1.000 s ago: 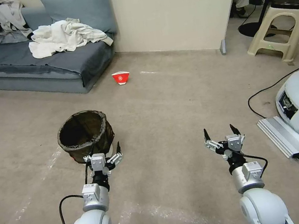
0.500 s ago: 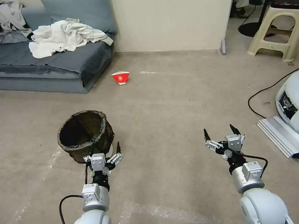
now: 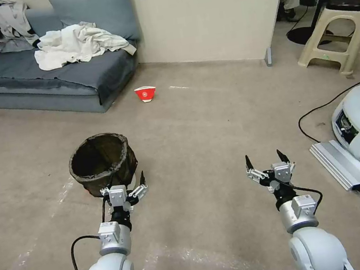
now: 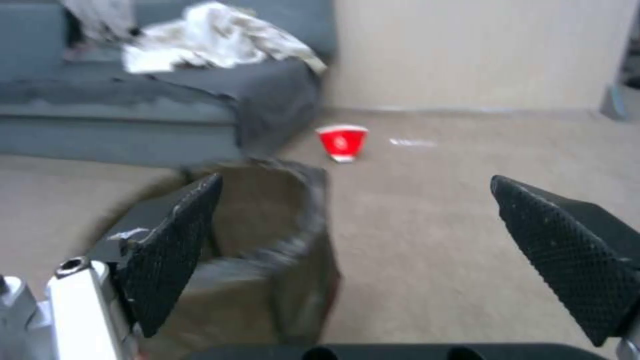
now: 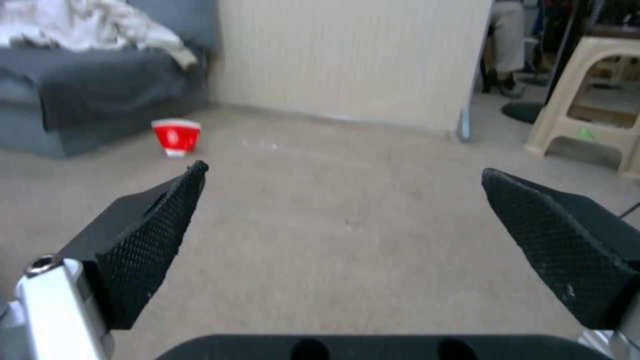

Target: Pick up the trash can from the floor.

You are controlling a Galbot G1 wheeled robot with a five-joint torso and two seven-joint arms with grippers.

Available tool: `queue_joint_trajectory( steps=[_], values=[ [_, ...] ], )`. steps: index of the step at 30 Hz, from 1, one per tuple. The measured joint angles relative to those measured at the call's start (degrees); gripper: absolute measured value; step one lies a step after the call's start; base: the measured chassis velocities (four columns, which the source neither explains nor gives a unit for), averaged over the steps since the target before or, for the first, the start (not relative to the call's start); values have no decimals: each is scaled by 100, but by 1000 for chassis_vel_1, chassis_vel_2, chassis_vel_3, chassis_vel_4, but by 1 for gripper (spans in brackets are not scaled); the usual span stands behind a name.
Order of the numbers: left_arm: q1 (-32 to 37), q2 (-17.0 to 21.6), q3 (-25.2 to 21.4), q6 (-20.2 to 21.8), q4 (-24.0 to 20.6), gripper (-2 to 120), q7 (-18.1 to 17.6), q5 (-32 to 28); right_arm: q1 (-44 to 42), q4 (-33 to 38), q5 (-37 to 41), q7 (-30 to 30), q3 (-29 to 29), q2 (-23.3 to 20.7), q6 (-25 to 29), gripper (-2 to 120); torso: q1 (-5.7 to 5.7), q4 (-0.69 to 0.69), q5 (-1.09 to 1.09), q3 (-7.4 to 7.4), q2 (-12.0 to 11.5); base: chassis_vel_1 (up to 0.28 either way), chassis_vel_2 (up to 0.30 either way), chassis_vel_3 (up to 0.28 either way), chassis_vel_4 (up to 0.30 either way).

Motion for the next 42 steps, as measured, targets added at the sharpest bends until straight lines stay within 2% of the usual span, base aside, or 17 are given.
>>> queue_joint_trajectory(
  steps=[1, 5, 6, 8, 9, 11, 13, 14, 19, 21, 28, 42],
  values=[
    [0, 0, 0, 0, 0, 100, 0, 0, 0, 0, 0, 0, 0, 0, 0, 100, 0, 0, 0, 0, 0, 0, 0, 0, 0],
    [644, 53, -547, -185, -865, 100, -2, -455, -351, 880, -53, 137, -133, 197, -121, 100, 0, 0, 0, -1, 0, 0, 0, 0, 0],
    [644, 53, -547, -185, -865, 100, -2, -455, -351, 880, -53, 137, -133, 197, -121, 100, 0, 0, 0, -1, 0, 0, 0, 0, 0],
    [965, 79, -824, -278, -1299, 100, -2, -684, -525, 1325, -80, 206, -199, 294, -183, 100, 0, -1, 0, -1, 0, 0, 0, 0, 0],
    [965, 79, -824, -278, -1299, 100, -2, -684, -525, 1325, -80, 206, -199, 294, -183, 100, 0, -1, 0, -1, 0, 0, 0, 0, 0],
    [1332, 132, -1155, -289, -1769, 100, -3, -919, -645, 1719, 35, 262, -254, 309, -469, 100, -1, 1, -1, -1, 1, 0, 0, 0, 0],
    [1419, 168, -1250, -198, -1829, 100, -14, -956, -671, 1767, 92, 262, -259, 294, -573, 100, 0, 0, 7, -1, 0, 0, 0, 0, 0],
    [1460, 198, -1293, -128, -1841, 100, -11, -968, -709, 1815, 171, 247, -258, 267, -717, 100, -1, 0, -3, -1, 0, 0, 0, 0, 0],
    [1450, 252, -1254, -89, -1770, 100, -5, -963, -825, 1800, 284, 92, -157, 189, -918, 100, -1, -1, -1, -1, 0, 0, 0, 0, 0],
    [1442, 257, -1231, -96, -1739, 100, -4, -961, -857, 1760, 289, 81, -149, 184, -894, 100, 0, -1, 1, -1, 0, 0, 0, 0, 0],
    [1406, 249, -965, -424, -1446, 100, -8, -874, -978, 1405, 415, 168, -152, 208, -202, 100, 0, -1, 0, 0, 0, 0, 0, 0, 0],
    [1443, 240, -924, -504, -1362, 100, 22, -715, -975, 1579, 481, 323, -180, 240, -211, 100, 0, -1, 1, 0, 0, 0, 0, 0, 0]
  ],
)
